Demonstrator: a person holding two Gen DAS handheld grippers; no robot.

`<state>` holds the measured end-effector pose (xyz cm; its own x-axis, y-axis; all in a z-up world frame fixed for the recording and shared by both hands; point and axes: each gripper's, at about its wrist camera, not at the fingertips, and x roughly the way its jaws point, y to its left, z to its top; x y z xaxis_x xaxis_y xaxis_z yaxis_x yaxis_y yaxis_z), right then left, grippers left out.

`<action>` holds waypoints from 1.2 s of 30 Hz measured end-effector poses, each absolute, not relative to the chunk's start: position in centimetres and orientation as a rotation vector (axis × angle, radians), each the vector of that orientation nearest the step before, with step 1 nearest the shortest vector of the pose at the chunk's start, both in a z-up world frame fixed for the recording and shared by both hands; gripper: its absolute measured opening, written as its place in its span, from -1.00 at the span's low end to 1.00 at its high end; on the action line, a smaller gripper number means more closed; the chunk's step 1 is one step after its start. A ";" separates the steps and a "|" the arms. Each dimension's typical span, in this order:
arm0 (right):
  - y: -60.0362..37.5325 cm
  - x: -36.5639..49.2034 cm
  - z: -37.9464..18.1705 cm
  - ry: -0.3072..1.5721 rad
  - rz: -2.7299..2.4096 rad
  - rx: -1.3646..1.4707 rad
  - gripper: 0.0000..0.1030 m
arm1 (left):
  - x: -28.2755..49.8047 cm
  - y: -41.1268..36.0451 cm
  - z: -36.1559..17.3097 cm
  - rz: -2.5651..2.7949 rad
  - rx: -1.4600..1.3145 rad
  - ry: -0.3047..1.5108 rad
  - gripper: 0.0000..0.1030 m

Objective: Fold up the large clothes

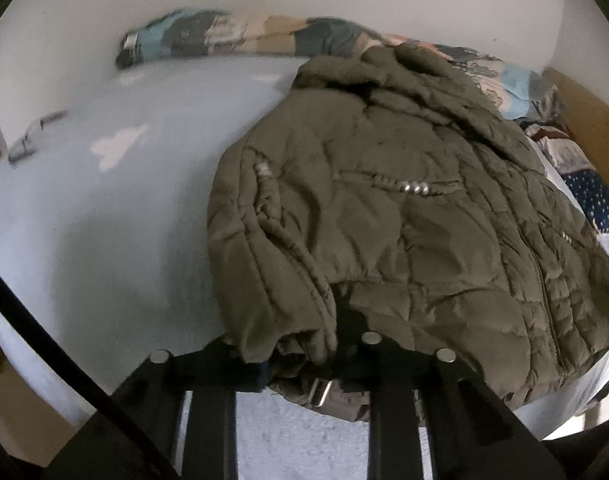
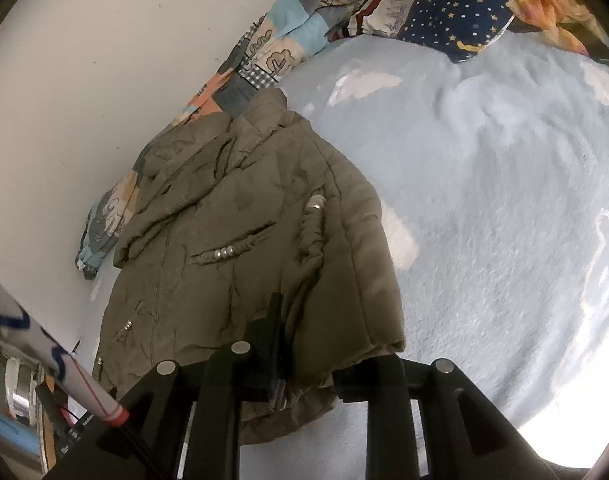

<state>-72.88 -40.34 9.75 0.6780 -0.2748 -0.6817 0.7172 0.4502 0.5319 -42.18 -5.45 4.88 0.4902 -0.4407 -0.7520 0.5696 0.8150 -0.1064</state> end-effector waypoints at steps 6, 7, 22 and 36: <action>-38.4 -72.0 12.4 0.554 -0.689 0.704 -0.77 | -43.3 -5.0 8.5 -0.653 0.164 0.709 -0.69; -38.1 -72.0 13.0 0.539 -0.687 0.682 -0.77 | -43.5 -5.1 9.3 -0.657 0.174 0.676 -0.69; -39.1 -70.0 20.8 0.410 -0.625 0.501 -0.78 | -40.3 -8.1 18.4 -0.778 0.178 0.518 -0.69; -51.9 -59.0 27.8 0.363 -0.635 0.515 -0.78 | -25.0 -18.0 27.3 -0.815 -0.036 0.574 0.11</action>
<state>-59.03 -51.86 27.82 0.7502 -0.4661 -0.4690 0.6407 0.6879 0.3411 -25.01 -18.02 27.26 0.5433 -0.6960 -0.4695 0.6768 0.6940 -0.2456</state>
